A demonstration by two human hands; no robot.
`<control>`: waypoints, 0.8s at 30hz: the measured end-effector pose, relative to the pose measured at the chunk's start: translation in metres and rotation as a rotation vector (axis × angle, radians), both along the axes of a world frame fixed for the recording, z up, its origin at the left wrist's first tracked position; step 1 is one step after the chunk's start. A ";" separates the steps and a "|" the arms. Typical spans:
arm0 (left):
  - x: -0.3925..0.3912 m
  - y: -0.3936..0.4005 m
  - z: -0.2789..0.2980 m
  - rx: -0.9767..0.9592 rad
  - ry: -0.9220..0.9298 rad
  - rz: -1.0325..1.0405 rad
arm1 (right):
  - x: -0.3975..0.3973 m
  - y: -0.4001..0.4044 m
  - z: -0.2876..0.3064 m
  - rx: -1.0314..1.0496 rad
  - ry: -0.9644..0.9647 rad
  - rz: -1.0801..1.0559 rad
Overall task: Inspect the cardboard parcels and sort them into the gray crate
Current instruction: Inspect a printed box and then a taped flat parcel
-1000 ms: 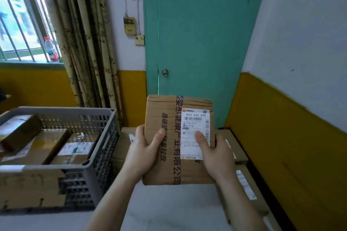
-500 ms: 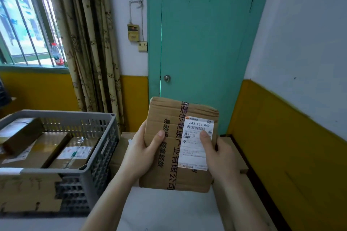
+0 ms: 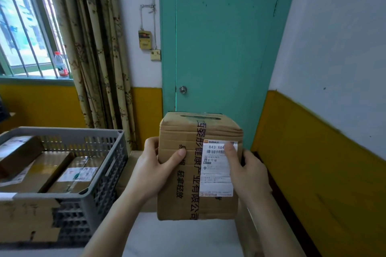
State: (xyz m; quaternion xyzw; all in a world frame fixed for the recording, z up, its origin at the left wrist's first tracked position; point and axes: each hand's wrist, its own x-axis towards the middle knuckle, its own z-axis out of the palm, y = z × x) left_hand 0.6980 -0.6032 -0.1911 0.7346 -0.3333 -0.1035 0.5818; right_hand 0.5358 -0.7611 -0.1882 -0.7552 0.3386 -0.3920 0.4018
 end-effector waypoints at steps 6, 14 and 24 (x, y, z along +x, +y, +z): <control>0.000 -0.002 0.010 0.026 -0.170 -0.028 | 0.000 0.001 0.008 -0.020 0.005 0.006; -0.003 0.000 0.006 -0.016 -0.088 -0.089 | -0.002 0.007 0.004 0.076 0.008 -0.001; -0.014 -0.011 0.011 -0.063 0.192 0.027 | -0.001 0.009 0.011 0.089 0.036 -0.012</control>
